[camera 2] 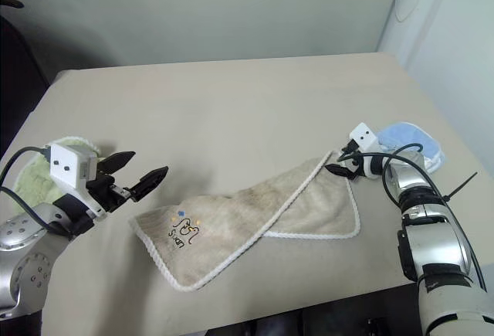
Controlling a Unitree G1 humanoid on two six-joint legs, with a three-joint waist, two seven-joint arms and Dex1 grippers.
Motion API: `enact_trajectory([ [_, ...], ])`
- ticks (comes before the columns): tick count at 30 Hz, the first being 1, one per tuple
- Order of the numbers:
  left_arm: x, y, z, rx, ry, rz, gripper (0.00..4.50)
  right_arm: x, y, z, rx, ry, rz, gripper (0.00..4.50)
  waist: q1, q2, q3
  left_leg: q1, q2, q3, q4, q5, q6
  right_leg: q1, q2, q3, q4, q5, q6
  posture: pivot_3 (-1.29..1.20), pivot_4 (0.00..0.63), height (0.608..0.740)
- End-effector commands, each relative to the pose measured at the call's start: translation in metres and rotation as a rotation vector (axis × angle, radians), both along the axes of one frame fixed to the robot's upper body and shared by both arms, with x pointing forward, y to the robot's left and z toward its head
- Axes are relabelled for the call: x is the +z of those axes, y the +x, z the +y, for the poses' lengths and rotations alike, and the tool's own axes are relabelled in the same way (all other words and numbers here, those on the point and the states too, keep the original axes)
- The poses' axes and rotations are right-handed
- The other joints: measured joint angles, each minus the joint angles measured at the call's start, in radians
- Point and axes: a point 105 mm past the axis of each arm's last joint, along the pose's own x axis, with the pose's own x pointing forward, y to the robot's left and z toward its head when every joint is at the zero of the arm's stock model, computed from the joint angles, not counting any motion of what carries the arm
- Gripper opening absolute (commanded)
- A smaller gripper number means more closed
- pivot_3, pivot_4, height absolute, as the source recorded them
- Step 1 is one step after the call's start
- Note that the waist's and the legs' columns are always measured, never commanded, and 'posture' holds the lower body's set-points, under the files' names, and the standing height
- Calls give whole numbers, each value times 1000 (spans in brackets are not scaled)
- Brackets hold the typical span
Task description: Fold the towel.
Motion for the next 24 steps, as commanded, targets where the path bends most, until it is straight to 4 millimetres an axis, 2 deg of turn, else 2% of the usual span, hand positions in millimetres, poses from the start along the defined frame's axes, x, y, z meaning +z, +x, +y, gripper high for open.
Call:
enact_trajectory([
  [1, 14, -2, -7, -29, 17, -63, 4500, 15, 6, 4, -3, 20, -53, 3923, 0, 0, 0, 0, 0, 0, 0, 0, 0, 0, 0, 0, 0, 0, 0, 0, 150, 740],
  [12, 10, -4, -15, -89, 33, -42, 4500, 15, 4, 1, -5, 49, -44, 103, -2, 0, 0, 0, 0, 0, 0, 0, 0, 0, 0, 0, 1, 0, -1, 0, 150, 740],
  [16, -3, -24, -33, -281, 64, 82, 4500, 11, 7, -5, -50, -1, -76, 44, -4, 0, 0, 0, 0, 0, 0, -1, 0, -1, 0, 0, 1, -1, -1, 0, 150, 740],
  [19, -22, -51, -54, -508, 214, 213, 4500, 10, 7, -7, -63, 1, -75, 44, -4, 0, 0, -1, 0, 0, 0, -2, -1, -2, 0, 0, 1, -1, -2, 0, 150, 740],
  [24, -33, -72, -70, -741, 388, 313, 4500, 8, 7, -4, -50, -7, -78, 44, 2, 0, 0, -1, 1, 0, 0, -6, 6, -3, 0, -1, 4, -2, -3, 0, 150, 740],
])
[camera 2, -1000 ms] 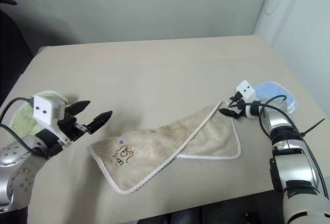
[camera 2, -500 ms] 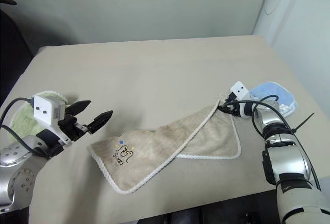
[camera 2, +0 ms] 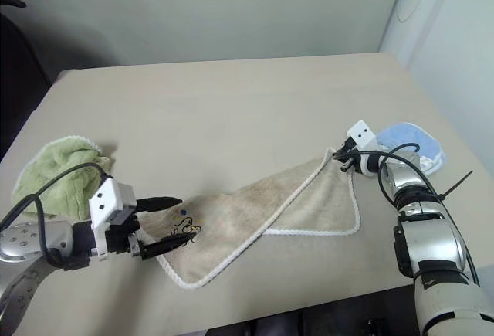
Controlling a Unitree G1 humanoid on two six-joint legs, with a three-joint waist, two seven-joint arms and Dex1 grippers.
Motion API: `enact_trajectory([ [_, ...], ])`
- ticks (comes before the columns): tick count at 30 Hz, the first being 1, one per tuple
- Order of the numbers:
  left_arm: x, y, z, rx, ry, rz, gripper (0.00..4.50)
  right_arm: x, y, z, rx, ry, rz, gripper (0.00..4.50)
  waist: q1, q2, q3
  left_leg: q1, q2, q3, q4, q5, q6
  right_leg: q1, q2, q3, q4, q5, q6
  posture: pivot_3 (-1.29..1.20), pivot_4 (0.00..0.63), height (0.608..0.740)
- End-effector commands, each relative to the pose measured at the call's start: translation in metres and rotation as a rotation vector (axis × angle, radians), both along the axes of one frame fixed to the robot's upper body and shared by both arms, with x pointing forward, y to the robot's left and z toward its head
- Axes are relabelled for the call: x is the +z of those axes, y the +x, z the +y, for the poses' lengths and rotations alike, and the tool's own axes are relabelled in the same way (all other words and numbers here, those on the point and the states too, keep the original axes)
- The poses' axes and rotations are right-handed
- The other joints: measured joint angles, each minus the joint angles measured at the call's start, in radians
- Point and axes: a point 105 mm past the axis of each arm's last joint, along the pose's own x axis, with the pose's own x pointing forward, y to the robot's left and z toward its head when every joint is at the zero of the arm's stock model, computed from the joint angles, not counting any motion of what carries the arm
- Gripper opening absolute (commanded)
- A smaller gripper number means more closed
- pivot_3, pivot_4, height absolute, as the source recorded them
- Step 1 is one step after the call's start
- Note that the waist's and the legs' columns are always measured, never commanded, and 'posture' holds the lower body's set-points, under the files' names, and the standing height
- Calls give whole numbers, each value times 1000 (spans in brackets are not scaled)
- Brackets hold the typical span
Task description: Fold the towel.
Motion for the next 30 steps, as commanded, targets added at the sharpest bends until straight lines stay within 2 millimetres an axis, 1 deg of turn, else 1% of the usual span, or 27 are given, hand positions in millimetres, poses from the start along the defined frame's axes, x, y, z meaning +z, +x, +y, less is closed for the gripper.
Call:
enact_trajectory([
  [1, 1, -17, -15, -200, 104, 8, 4500, 7, 2, -3, -3, -7, -39, 44, -1, 0, 0, 0, 0, 0, 0, -1, 1, 0, 0, 0, 0, 0, 0, 0, 150, 740],
  [3, -5, -26, -22, -313, 174, 40, 4500, 8, 1, -1, 5, -4, -44, 44, -1, 0, 0, 0, 0, 0, 0, -1, 1, 0, 0, 0, 1, 0, 0, 0, 150, 740],
  [5, -17, -35, -23, -423, 277, 89, 4500, 8, 0, 1, 15, 1, -47, 44, -1, 0, 0, 0, 0, 0, 0, -1, 0, 0, 0, 0, 0, 0, 0, 0, 150, 740],
  [8, -31, -41, -17, -498, 361, 164, 4500, 7, -2, 0, 24, 8, -48, 44, -3, 0, 0, 0, 0, 0, 0, -3, 0, -1, 0, 0, 0, -1, -1, 0, 150, 740],
  [10, -36, -42, -15, -533, 386, 172, 4500, 7, -3, -1, 19, 12, -49, 44, -4, 0, 0, 0, 0, -1, 0, -4, -1, -1, 0, 0, 0, -1, -2, 0, 150, 740],
  [12, -37, -42, -14, -546, 394, 170, 4500, 7, -4, -1, 17, 13, -49, 44, -4, 0, 0, -1, 1, -1, -1, -4, -1, -2, 0, -1, 0, -1, -2, 0, 150, 740],
  [18, -61, -29, -15, -515, 459, 139, 4500, 4, -13, -7, 16, 47, -51, 44, 1, 1, -1, -3, 1, -1, 0, -5, 0, -3, 0, -1, 0, -1, -3, 0, 150, 740],
  [21, -64, -28, -15, -515, 466, 133, 4500, 4, -16, -7, 14, 52, -49, 44, 3, 4, -3, -3, 1, -1, 0, -5, 1, -2, 0, -2, -1, -1, -3, 0, 150, 740],
  [22, -62, -26, -16, -503, 445, 123, 4500, 3, -18, -7, 16, 52, -47, 44, 4, 5, -3, -3, 1, -1, 0, -5, 1, -1, 0, -2, 0, -1, -3, 0, 150, 740],
  [23, -60, -24, -17, -485, 419, 119, 4130, 2, -20, -7, 19, 53, -44, 0, 4, 6, -4, -3, 1, -1, 0, -5, 1, -2, 0, -2, 0, -1, -3, 0, 150, 740],
  [24, -59, -23, -18, -473, 400, 116, 3910, 2, -22, -7, 20, 54, -41, 0, 5, 6, -4, -3, 1, -1, 0, -5, 2, -1, 0, -2, 0, -1, -3, 0, 150, 740],
  [25, -57, -22, -19, -464, 384, 110, 3585, 1, -23, -6, 22, 54, -38, 0, 5, 6, -4, -2, 1, -1, 0, -5, 2, -1, 0, -2, 0, -1, -3, 0, 150, 740],
  [30, -48, -23, -24, -434, 299, 110, 1869, 1, -29, -4, 31, 51, -28, 0, 2, 6, -4, -3, 1, -1, 0, -5, 1, -1, 0, -2, 0, -1, -3, 0, 150, 740],
])
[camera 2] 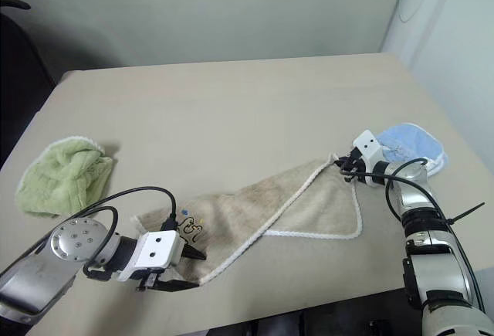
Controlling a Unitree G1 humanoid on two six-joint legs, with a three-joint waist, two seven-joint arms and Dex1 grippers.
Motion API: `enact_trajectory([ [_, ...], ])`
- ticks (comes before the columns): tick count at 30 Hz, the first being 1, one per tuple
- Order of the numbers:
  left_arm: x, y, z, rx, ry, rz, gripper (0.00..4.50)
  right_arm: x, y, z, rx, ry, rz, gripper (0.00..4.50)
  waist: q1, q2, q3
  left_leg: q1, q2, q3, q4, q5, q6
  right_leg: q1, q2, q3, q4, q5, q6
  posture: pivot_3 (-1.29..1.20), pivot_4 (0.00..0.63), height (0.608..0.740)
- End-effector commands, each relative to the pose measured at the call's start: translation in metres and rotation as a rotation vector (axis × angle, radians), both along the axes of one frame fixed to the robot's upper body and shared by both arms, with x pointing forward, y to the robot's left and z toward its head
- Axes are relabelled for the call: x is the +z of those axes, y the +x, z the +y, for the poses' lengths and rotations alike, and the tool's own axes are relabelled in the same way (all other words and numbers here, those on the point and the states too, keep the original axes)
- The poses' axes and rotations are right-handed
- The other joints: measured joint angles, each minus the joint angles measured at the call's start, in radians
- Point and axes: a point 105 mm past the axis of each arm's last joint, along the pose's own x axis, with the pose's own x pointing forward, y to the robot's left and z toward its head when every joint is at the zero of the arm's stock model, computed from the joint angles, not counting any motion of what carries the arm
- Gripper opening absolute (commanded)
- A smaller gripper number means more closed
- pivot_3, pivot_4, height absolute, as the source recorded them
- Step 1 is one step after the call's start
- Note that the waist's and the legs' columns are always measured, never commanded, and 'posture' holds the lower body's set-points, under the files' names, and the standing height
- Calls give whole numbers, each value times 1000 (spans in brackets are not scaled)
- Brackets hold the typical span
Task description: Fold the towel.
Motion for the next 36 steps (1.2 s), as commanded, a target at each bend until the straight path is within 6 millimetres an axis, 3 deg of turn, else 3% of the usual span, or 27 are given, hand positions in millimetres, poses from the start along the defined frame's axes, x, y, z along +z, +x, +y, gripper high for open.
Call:
enact_trajectory([
  [1, 10, -2, -5, 20, -68, 7, 1543, 8, -4, -2, 9, 1, -9, 0, -2, 0, 0, 0, 0, 0, 0, 0, 0, 0, 0, 0, 0, 0, 0, 0, 150, 740],
  [5, 15, -5, -5, 54, -105, 26, 59, 9, -5, -3, 7, -2, -5, 0, -4, 0, 0, 0, 1, 0, -1, 2, -3, 0, 1, 0, -1, 0, 0, 0, 150, 740],
  [7, 16, -5, -3, 67, -111, 20, 20, 9, -5, -2, 7, -3, -5, 0, -4, 0, 0, 0, 1, 0, -1, 3, -4, 0, 1, 0, -1, 0, 0, 0, 150, 740],
  [10, 34, 8, -7, 178, -242, -3, 20, 12, -5, -1, 10, -3, -10, 0, -3, 0, 0, 0, 1, 0, -1, 3, -4, 0, 1, 0, -1, 0, 0, 0, 150, 740],
  [14, 89, 34, -5, 401, -644, -3, 20, 32, -6, -13, 0, 17, -59, 0, 0, 0, 0, 0, 1, 0, 0, 4, -5, 0, 1, -1, 0, 0, 0, 0, 150, 740],
  [18, 142, 64, 21, 614, -970, -92, 20, 62, -5, -27, -29, 60, -130, 0, -3, 1, 0, 0, 1, 1, 0, 9, -11, 1, 1, -1, 0, 0, 0, 0, 150, 740],
  [20, 179, 84, 32, 679, -1139, -183, 20, 91, 3, -36, -75, 78, -206, 0, -3, 1, 1, 1, 1, 1, 0, 10, -12, 1, 1, -1, 0, 0, 0, 0, 150, 740],
  [26, 234, 126, 42, 741, -1291, -342, 20, 143, 20, -45, -135, 99, -349, 0, -11, 1, 1, 3, 0, 2, 0, 14, -11, 2, 1, 1, -1, 2, 3, 0, 150, 740],
  [30, 258, 130, 45, 702, -1336, -403, 20, 166, 19, -50, -131, 98, -412, 0, -14, 1, 1, 0, 0, 1, -3, 14, -11, 0, 1, 1, -4, 2, 3, 0, 150, 740],
  [33, 267, 119, 48, 658, -1346, -400, 20, 184, 9, -57, -104, 124, -447, 0, -17, 1, 1, -5, 0, 1, -3, 15, -12, -7, 1, 2, -4, 2, 4, 0, 150, 740],
  [36, 250, 87, 47, 580, -1241, -341, 20, 192, -19, -64, -5, 173, -427, 0, -22, 1, 1, -15, 0, 1, 1, 16, -14, -18, 1, 3, 0, 2, 4, 0, 150, 740],
])
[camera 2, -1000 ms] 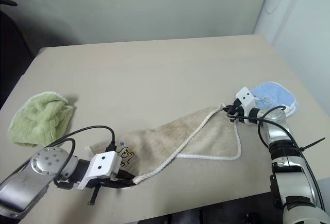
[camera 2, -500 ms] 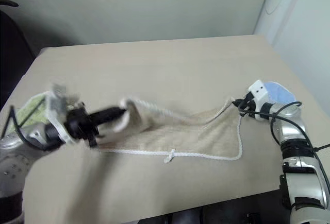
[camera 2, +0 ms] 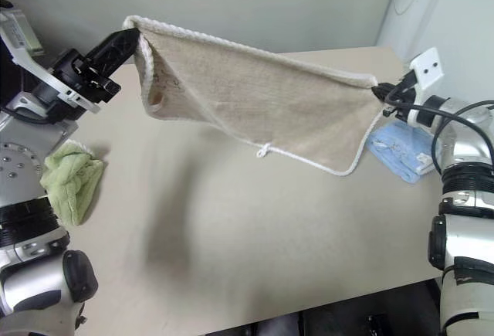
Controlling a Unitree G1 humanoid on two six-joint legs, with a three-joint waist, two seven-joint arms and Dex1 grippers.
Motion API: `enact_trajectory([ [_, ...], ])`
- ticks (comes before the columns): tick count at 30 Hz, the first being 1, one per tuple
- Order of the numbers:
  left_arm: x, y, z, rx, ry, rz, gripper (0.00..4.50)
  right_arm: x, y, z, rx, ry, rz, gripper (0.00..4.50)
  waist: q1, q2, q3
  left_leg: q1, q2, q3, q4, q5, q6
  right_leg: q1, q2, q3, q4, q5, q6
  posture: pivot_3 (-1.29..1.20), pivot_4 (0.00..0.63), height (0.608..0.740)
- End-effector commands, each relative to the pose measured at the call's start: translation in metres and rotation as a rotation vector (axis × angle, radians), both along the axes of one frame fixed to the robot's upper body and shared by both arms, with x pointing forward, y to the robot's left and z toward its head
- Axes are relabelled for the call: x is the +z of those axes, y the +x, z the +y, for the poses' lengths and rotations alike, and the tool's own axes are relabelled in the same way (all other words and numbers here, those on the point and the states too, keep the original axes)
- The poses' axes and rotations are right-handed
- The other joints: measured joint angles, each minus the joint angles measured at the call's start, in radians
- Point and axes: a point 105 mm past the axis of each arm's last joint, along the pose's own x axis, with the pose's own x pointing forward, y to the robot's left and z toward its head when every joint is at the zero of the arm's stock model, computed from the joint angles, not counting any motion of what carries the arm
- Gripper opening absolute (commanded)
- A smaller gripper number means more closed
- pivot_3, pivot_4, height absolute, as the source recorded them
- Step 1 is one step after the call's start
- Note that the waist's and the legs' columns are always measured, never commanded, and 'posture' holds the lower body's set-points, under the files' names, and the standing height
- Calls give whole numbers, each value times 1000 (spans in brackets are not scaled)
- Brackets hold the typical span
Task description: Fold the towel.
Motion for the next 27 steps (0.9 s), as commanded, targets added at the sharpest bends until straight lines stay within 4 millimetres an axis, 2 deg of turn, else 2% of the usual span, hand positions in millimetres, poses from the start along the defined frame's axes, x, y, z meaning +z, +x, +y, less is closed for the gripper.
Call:
enact_trajectory([
  [1, -3, -45, 0, -87, 113, -25, 20, 30, -37, -15, 95, 24, -66, 0, -3, 0, 0, -1, 0, 0, -1, 0, 0, -1, 0, 0, 0, 0, 0, 0, 150, 740],
  [3, -24, -59, 4, -92, 138, 52, 20, 26, -51, -14, 130, 20, -45, 0, -6, 0, 0, -1, 0, 0, -3, 0, 0, 0, 1, 1, -2, -1, 1, 0, 150, 740],
  [6, -46, -64, 12, -38, 135, 140, 20, 20, -56, -12, 127, 21, -26, 0, -9, 0, 0, 0, 0, 0, -3, 0, 0, 0, 1, 2, -3, -1, 2, 0, 150, 740],
  [10, -52, -62, 15, -12, 122, 155, 20, 15, -49, -10, 111, 30, -9, 0, -8, 0, 0, 3, 0, -1, -2, 2, 2, 1, 1, 3, 1, 1, 3, 0, 150, 740],
  [14, -54, -54, 16, 8, 102, 174, 20, 12, -45, -3, 138, 35, 7, 0, -6, 1, 1, 19, -1, -1, -2, 2, 12, 20, 0, 4, -3, 7, 5, 0, 150, 740],
  [18, -52, -24, 8, 41, 119, 160, 20, 11, -11, 6, 52, -7, -11, 0, 0, 1, 1, 24, -3, -1, 3, -2, 20, 26, -1, 4, -4, 9, 6, 0, 150, 740],
  [22, -34, 4, 7, 84, 82, 123, 20, 32, 8, 9, -10, -2, -85, 0, 11, 1, 1, 18, -5, -1, 4, -1, 18, 21, -3, 3, -5, 10, 7, 0, 150, 740],
  [23, -34, 6, 7, 87, 83, 120, 20, 33, 9, 9, -10, -2, -88, 0, 12, 1, 1, 13, -5, -1, 4, 3, 11, 16, -3, 3, -4, 10, 7, 0, 150, 740],
  [25, -5, 19, 10, 118, 37, 39, 20, 56, 13, 17, -5, -13, -157, 0, 17, 1, 1, 5, -5, -2, 4, 4, 9, 8, -3, 3, -5, 10, 7, 0, 150, 740],
  [27, 17, 24, 15, 137, -3, -30, 20, 75, 10, 21, 15, -15, -210, 0, 16, 1, 1, -6, -5, -3, 7, 5, 6, -4, -3, 3, -3, 10, 7, 0, 150, 740],
])
